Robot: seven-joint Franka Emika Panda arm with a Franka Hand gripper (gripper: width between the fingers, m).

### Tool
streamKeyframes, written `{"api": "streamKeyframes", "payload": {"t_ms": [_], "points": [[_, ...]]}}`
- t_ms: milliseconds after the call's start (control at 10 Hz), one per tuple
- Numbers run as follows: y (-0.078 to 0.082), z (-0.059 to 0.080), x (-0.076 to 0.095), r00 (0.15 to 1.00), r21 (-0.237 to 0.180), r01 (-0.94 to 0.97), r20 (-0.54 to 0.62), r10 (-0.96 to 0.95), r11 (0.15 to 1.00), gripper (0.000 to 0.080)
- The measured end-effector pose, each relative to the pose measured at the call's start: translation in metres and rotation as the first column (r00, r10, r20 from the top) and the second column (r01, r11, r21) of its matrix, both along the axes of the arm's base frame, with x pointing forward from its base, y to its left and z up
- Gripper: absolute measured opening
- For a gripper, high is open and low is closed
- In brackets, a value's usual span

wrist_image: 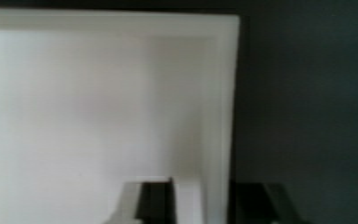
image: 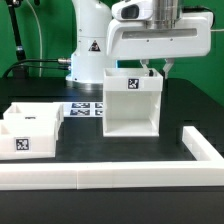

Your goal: Assemble drawer

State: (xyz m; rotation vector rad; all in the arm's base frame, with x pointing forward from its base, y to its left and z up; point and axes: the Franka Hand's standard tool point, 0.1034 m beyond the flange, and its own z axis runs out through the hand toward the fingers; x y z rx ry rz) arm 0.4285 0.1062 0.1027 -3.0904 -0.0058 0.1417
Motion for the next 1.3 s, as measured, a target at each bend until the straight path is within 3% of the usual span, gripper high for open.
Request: {"api": "streamKeyframes", "payload": {"t_ms": [100,800,1100,1300], "points": [[0.000,0.000,0.000,1.000,0.000,0.000,0.000,0.000,1.000,0.0043],[0.000,0.000,0.003,1.000,-0.001,-0.014,0.003,0.014,1.000,0.0036],[-0.002,0.001,0.038,0.999,0.013,-0.034,0.030,0.034,0.999,0.0037],[-0.008,0.001,0.075,0.998,0.022,-0.034,0.060,0.032,0.999,0.0038]]}}
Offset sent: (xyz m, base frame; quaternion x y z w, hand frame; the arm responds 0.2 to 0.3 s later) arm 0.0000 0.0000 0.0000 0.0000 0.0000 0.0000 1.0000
